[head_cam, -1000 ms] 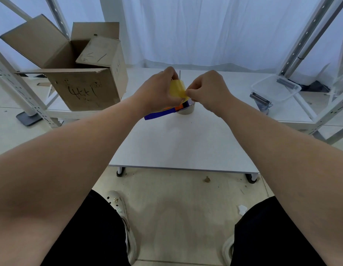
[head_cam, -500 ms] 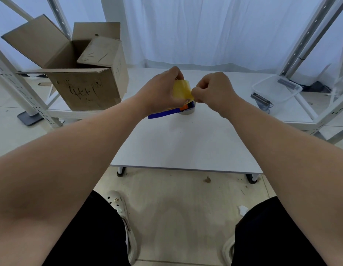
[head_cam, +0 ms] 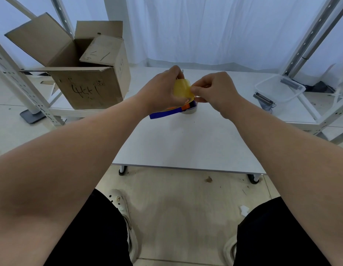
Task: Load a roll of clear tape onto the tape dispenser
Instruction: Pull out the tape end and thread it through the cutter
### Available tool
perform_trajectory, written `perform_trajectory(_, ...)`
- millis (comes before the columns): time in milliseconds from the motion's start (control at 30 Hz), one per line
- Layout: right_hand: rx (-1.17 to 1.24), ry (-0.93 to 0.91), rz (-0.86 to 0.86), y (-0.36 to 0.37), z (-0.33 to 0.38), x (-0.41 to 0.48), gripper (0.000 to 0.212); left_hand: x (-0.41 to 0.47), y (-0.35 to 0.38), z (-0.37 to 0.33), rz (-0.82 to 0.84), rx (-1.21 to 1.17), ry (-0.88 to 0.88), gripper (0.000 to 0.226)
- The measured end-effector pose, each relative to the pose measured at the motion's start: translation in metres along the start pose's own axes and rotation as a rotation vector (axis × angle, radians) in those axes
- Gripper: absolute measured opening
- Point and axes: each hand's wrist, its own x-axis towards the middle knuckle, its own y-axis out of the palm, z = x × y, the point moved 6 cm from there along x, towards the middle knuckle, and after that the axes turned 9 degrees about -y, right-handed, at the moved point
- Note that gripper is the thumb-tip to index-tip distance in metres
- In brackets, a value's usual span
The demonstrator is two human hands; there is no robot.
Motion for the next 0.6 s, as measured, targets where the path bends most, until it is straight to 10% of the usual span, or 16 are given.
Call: perform_trajectory(600, -0.244, -0.051, -0.004, 0.004, 0.008, 0.003, 0.017, 0.002, 0.003, -0.001, -0.018, 0.051, 0.012, 0.061)
